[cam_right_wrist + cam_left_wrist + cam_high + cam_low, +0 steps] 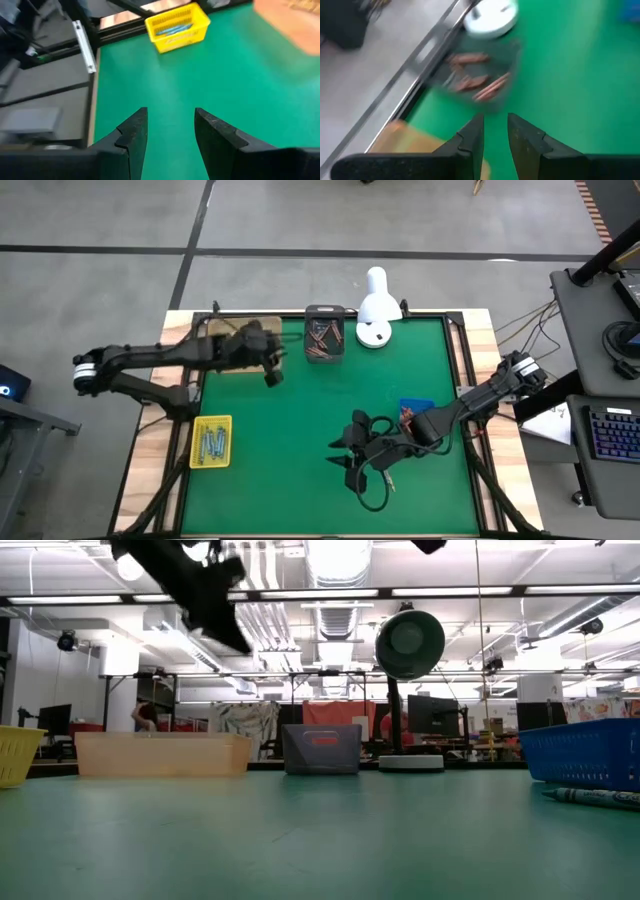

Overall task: Sort crayons
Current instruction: Put the blue crayon into the yellow bin

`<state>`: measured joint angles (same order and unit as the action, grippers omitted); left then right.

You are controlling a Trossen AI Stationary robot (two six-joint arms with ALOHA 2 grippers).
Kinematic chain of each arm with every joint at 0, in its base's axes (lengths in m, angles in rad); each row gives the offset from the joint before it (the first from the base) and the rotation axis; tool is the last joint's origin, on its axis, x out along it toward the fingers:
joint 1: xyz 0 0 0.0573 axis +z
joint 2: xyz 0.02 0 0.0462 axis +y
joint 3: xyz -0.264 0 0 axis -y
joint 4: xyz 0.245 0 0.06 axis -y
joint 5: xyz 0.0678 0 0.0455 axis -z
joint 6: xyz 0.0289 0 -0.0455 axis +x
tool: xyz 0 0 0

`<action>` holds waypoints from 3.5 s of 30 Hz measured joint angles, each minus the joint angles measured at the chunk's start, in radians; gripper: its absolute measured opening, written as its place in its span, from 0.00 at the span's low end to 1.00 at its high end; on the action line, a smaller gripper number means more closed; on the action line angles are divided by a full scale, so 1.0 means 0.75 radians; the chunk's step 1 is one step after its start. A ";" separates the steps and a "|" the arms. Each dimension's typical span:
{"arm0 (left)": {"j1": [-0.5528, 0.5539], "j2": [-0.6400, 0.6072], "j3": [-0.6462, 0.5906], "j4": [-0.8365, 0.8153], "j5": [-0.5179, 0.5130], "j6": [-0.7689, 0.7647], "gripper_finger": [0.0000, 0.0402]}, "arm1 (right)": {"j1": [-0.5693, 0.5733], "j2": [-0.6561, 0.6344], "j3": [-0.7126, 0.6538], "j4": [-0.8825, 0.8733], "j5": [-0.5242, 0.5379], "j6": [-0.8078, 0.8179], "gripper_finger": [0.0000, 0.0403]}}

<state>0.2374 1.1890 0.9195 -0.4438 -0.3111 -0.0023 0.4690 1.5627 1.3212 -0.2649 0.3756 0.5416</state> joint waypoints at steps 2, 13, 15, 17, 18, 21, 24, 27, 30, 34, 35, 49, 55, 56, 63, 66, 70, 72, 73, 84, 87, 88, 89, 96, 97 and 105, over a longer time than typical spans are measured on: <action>-0.094 -0.026 0.000 0.051 -0.001 -0.010 0.17 | 0.000 0.000 0.000 -0.002 -0.023 0.061 0.37; -0.557 -0.059 -0.001 0.261 -0.136 -0.024 0.17 | 0.002 0.000 0.000 -0.130 -0.066 0.300 0.32; -0.623 -0.051 -0.005 0.299 -0.163 -0.034 0.17 | -0.001 0.000 0.000 -0.137 -0.088 0.315 0.31; -0.685 -0.043 -0.014 0.341 -0.202 -0.043 0.17 | -0.001 0.000 0.000 -0.134 -0.119 0.331 0.30; -0.713 -0.039 -0.021 0.372 -0.224 -0.045 0.17 | -0.001 0.000 0.000 -0.135 -0.129 0.336 0.29; -0.779 -0.029 -0.058 0.460 -0.285 -0.045 0.17 | -0.001 0.000 0.000 -0.143 -0.132 0.352 0.28; -0.818 -0.029 -0.118 0.556 -0.304 -0.045 0.17 | -0.001 0.003 0.001 -0.169 -0.133 0.372 0.27; -0.835 -0.037 -0.156 0.599 -0.304 -0.033 0.17 | -0.001 0.016 0.001 -0.221 -0.133 0.418 0.26; -0.847 -0.049 -0.169 0.601 -0.306 -0.014 0.17 | -0.004 0.043 0.001 -0.305 -0.156 0.500 0.25; -0.873 -0.054 -0.173 0.567 -0.272 0.014 0.17 | -0.009 0.080 0.001 -0.418 -0.171 0.607 0.25; -0.879 -0.054 -0.173 0.562 -0.270 0.017 0.17 | -0.013 0.088 0.003 -0.446 -0.183 0.624 0.25; -0.886 -0.054 -0.174 0.556 -0.269 0.021 0.17 | -0.091 0.337 0.239 -0.961 -0.347 0.714 0.25; -0.886 -0.054 -0.174 0.551 -0.270 0.016 0.17 | -0.094 0.463 0.318 -1.119 -0.485 0.713 0.25; -0.886 -0.054 -0.174 0.551 -0.270 0.016 0.17 | -0.094 0.482 0.324 -1.133 -0.513 0.710 0.25; -0.885 -0.054 -0.174 0.547 -0.270 0.014 0.17 | -0.091 0.586 0.331 -1.195 -0.644 0.661 0.25; -0.885 -0.054 -0.174 0.547 -0.270 0.006 0.17 | -0.091 0.606 0.329 -1.207 -0.651 0.640 0.25; -0.885 -0.054 -0.174 0.547 -0.270 0.001 0.17 | -0.091 0.606 0.329 -1.209 -0.647 0.636 0.25; -0.885 -0.054 -0.174 0.547 -0.270 0.001 0.17 | -0.091 0.606 0.329 -1.209 -0.641 0.634 0.25; -0.885 -0.054 -0.174 0.547 -0.270 0.001 0.17 | -0.091 0.606 0.328 -1.209 -0.641 0.634 0.25; -0.885 -0.054 -0.174 0.547 -0.270 0.001 0.17 | -0.091 0.608 0.276 -1.202 -0.614 0.596 0.25; -0.885 -0.054 -0.174 0.547 -0.270 0.001 0.17 | -0.091 0.608 0.276 -1.197 -0.604 0.568 0.25; -0.885 -0.054 -0.174 0.547 -0.270 0.001 0.17 | -0.091 0.608 0.276 -1.194 -0.603 0.564 0.25; -0.885 -0.054 -0.174 0.547 -0.270 0.001 0.17 | -0.091 0.608 0.276 -1.192 -0.603 0.559 0.25; -0.885 -0.054 -0.174 0.547 -0.270 0.001 0.17 | -0.091 0.608 0.245 -1.116 -0.603 0.559 0.25; -0.885 -0.054 -0.174 0.547 -0.270 0.000 0.17 | -0.091 0.607 0.238 -1.113 -0.605 0.564 0.25; -0.885 -0.054 -0.174 0.547 -0.270 0.000 0.17 | -0.091 0.603 0.212 -1.091 -0.607 0.569 0.25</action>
<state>-0.4267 1.1484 0.7887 -0.0334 -0.5137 -0.0021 0.4011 2.0151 1.4799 -1.0834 -0.0795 0.9680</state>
